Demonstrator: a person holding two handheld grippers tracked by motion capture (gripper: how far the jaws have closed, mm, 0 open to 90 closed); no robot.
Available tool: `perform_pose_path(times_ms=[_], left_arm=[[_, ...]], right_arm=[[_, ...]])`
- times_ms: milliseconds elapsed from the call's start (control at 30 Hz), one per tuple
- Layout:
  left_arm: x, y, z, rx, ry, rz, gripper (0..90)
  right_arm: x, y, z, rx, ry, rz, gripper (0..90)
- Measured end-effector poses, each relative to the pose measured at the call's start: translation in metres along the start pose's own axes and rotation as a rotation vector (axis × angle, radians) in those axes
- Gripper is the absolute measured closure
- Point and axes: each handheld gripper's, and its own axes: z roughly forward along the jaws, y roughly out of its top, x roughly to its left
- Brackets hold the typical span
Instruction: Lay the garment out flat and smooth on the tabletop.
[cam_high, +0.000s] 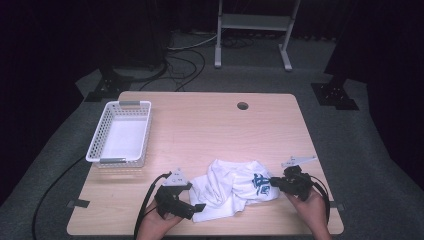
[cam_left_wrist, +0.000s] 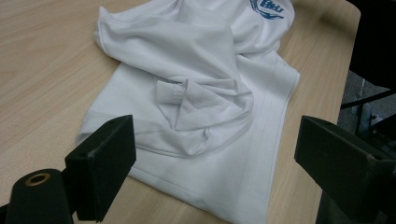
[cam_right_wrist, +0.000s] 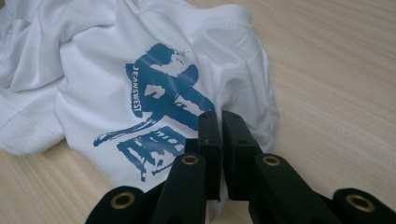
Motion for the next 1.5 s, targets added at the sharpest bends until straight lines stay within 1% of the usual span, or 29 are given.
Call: perform_pose_path(times_ms=[500,533,600,667,700,867,933,1000,1067,1300,1367,1400,1500], left_arm=[[0.003,0.000,0.002,0.004,0.005,-0.008,11.7],[0.002,0.000,0.002,0.003,0.004,-0.008,11.8],[0.003,0.003,0.003,0.002,0.006,-0.006,11.8],[0.003,0.006,0.004,0.000,0.007,-0.002,12.1],[0.003,0.008,0.005,-0.001,0.009,0.001,12.2],[0.005,0.021,0.010,-0.016,0.015,0.010,12.5],[0.004,0.027,0.012,-0.020,0.014,0.020,12.7],[0.005,0.032,0.016,-0.019,0.014,0.027,12.9],[0.006,0.038,0.019,-0.015,0.017,0.037,13.1],[0.018,0.054,0.032,0.002,0.024,0.043,14.3],[0.022,0.058,0.035,0.008,0.022,0.039,14.4],[0.024,0.059,0.037,0.009,0.017,0.037,16.7],[0.032,0.063,0.042,0.012,0.010,0.019,17.8]], right_arm=[[-0.008,-0.014,0.004,0.001,0.036,0.045,85.6],[-0.009,-0.014,0.005,-0.001,0.039,0.047,84.4],[-0.011,-0.015,0.003,-0.007,0.054,0.057,79.5],[-0.013,-0.015,-0.001,-0.029,0.067,0.071,73.4],[-0.014,-0.014,-0.004,-0.044,0.078,0.073,71.6],[-0.020,-0.003,-0.018,-0.099,0.090,0.090,62.9],[-0.022,0.003,-0.021,-0.118,0.099,0.087,61.1],[-0.023,0.009,-0.021,-0.125,0.101,0.076,60.4],[-0.024,0.014,-0.020,-0.129,0.108,0.075,59.8],[-0.030,0.028,-0.009,-0.125,0.132,0.069,57.1],[-0.033,0.031,-0.005,-0.120,0.138,0.074,56.2],[-0.034,0.032,-0.003,-0.118,0.144,0.075,55.9],[-0.038,0.035,0.004,-0.111,0.151,0.078,55.3]])
